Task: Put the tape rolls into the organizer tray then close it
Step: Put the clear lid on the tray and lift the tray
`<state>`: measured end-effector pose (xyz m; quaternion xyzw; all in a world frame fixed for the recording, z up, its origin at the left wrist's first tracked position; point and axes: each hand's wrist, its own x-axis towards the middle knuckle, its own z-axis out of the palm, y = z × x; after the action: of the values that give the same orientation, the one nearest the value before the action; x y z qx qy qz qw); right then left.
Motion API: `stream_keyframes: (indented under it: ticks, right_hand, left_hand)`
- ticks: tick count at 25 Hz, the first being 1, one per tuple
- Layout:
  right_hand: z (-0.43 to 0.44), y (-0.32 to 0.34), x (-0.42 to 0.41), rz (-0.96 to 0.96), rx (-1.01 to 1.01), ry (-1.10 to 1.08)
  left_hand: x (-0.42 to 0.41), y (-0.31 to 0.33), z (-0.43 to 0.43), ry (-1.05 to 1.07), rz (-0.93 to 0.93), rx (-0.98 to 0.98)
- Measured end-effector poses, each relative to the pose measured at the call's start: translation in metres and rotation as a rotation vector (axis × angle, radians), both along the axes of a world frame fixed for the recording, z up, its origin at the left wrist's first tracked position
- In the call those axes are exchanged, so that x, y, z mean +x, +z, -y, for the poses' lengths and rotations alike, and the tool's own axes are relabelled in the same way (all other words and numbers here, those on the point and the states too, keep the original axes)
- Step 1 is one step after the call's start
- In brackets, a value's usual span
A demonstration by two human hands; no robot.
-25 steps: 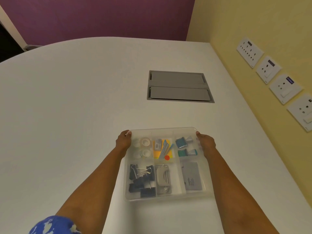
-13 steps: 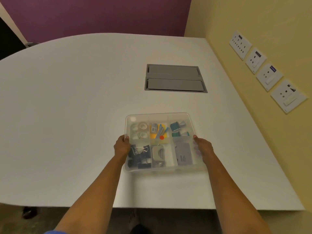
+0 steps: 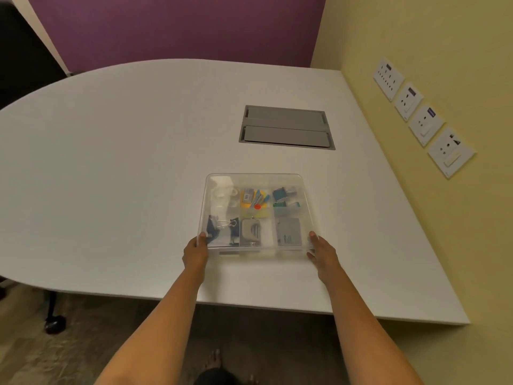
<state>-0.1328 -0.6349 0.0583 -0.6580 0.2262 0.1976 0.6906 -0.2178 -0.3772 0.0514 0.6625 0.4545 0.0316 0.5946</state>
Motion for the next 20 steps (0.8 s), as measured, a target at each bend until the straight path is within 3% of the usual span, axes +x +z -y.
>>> stream_keyframes:
  ticks: [9, 20]
  right_hand:
    - [-0.002, -0.009, 0.000, 0.071, -0.036, -0.007]
    - [-0.007, -0.018, 0.004, 0.094, -0.176, -0.035]
  left_hand:
    - [-0.005, -0.008, -0.007, -0.012, 0.069, -0.058]
    - [0.003, -0.008, -0.005, 0.004, 0.057, 0.062]
